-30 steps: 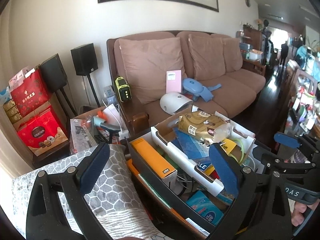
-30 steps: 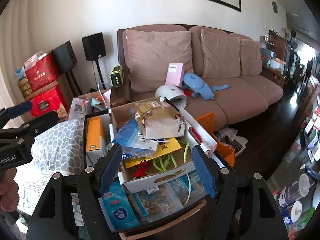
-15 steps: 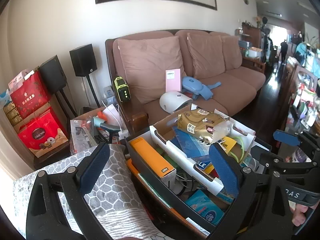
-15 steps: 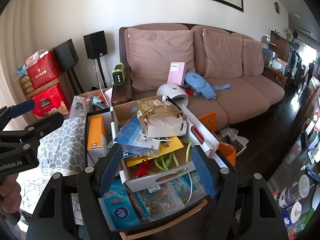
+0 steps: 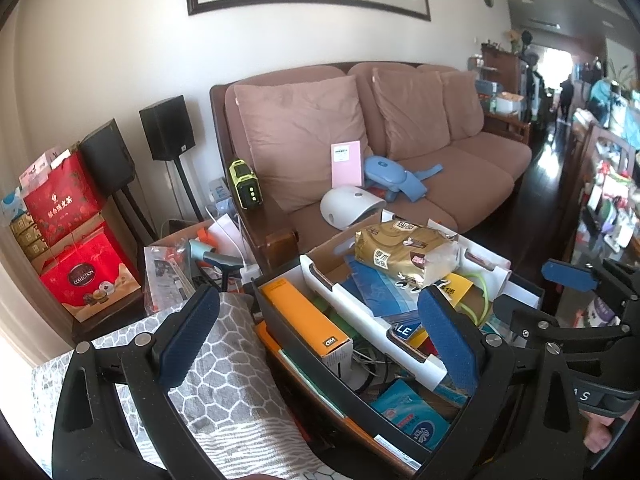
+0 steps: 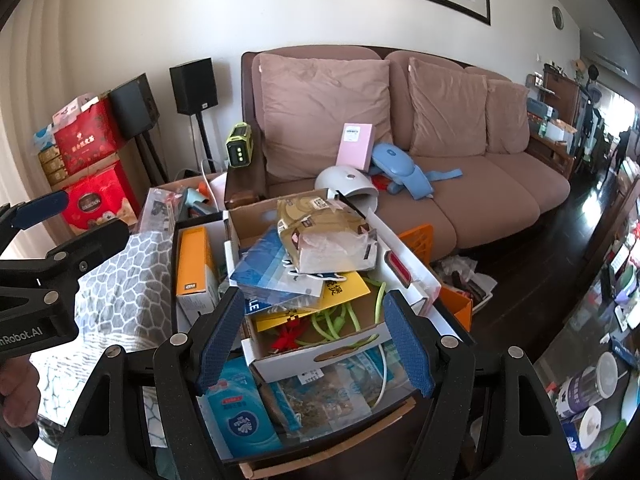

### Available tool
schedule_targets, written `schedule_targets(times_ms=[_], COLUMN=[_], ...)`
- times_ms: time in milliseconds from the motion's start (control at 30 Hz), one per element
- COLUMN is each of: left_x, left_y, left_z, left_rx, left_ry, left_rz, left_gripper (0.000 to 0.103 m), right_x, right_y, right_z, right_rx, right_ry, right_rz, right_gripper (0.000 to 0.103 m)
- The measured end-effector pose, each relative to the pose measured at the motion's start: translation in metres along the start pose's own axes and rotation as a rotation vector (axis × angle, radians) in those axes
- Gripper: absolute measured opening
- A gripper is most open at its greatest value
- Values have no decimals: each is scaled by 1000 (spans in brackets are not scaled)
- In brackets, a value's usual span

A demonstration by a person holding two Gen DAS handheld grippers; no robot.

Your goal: Organize objects

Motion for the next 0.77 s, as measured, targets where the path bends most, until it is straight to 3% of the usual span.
schedule_targets(times_ms=[767], left_x=[0], left_y=[0], left_z=[-1], left_rx=[-21], left_ry=[13], left_rz=[-19], left_gripper=[99], right_x=[0], right_y=[1], right_z=[-1], right_rx=[-4], right_ry=[-2], right_rz=[5], right_gripper=[75])
Point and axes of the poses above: each gripper's, at about its wrist camera, not at the fingertips, and y roughly against the way its jaws point, z to its right, x to its top, the point moved 3 cm from there along -y, roughly the way its jaws point, and after that the axes turned 2 degrees about -z, right-handed, at the moved point
